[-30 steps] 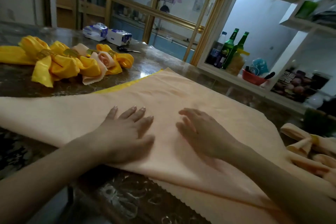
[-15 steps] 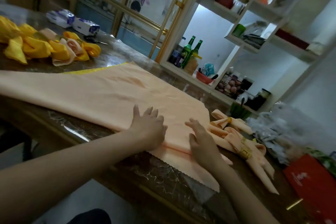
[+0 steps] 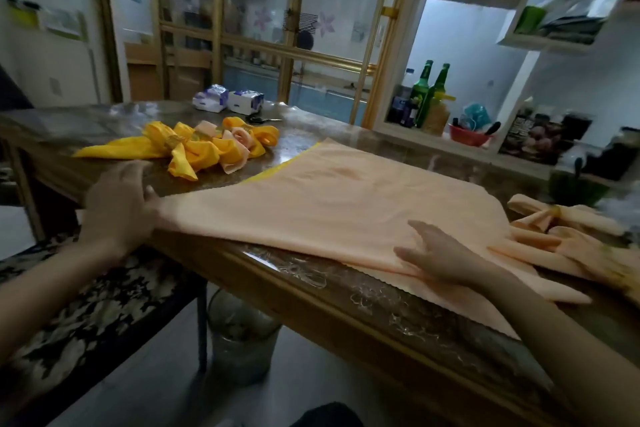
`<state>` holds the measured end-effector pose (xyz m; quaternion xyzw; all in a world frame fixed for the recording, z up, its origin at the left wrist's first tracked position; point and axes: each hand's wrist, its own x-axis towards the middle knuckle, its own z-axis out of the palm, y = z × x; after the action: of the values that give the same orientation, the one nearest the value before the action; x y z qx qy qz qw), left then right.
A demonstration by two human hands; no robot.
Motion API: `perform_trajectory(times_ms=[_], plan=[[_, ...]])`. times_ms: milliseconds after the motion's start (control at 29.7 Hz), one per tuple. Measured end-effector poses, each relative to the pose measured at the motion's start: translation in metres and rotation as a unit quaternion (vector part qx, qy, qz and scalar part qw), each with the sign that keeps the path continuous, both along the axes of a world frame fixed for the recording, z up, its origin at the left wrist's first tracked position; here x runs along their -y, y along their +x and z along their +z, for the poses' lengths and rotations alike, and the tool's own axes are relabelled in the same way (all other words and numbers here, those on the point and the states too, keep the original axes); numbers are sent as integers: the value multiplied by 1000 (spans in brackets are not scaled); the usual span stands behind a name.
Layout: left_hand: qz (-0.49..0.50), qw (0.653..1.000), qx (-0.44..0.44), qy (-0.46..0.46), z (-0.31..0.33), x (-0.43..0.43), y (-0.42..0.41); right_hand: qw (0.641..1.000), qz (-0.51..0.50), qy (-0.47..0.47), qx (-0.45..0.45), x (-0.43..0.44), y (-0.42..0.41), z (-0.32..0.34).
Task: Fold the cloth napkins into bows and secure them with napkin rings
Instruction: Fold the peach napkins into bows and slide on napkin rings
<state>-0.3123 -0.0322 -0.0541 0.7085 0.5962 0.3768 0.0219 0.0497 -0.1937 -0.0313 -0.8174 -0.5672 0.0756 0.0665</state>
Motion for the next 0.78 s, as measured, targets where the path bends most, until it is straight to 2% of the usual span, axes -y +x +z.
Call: perform_trajectory(times_ms=[34, 101, 236, 270, 337, 371, 472, 539, 607, 674, 775], plan=[[-9, 999, 7, 45, 8, 2, 13, 1000, 14, 17, -7, -11, -5, 11], [-99, 994, -34, 33, 18, -27, 70, 998, 20, 56, -30, -58, 5, 25], [-187, 962, -156, -124, 21, -67, 194, 993, 19, 96, -69, -118, 3, 21], [-189, 954, -172, -158, 19, -102, 241, 993, 9, 101, -66, -149, 26, 21], [-165, 936, -208, -230, 19, -113, 267, 993, -14, 73, -95, -165, 38, 17], [-158, 932, -210, -249, 21, -120, 276, 990, -31, 56, -124, -172, 46, 17], [-195, 925, -37, -323, 17, -152, 281, 969, -91, 5, -231, -201, 68, 14], [-221, 937, 12, -268, 7, -151, 273, 957, -83, 21, -276, -191, 70, 11], [-245, 953, 59, -167, -6, -161, 269, 949, -57, 53, -306, -203, 72, 3], [-284, 947, 105, -103, -13, -160, 261, 947, -32, 120, -298, -210, 67, -7], [-299, 946, 107, -63, -11, -155, 259, 929, -22, 175, -326, -209, 63, -15]])
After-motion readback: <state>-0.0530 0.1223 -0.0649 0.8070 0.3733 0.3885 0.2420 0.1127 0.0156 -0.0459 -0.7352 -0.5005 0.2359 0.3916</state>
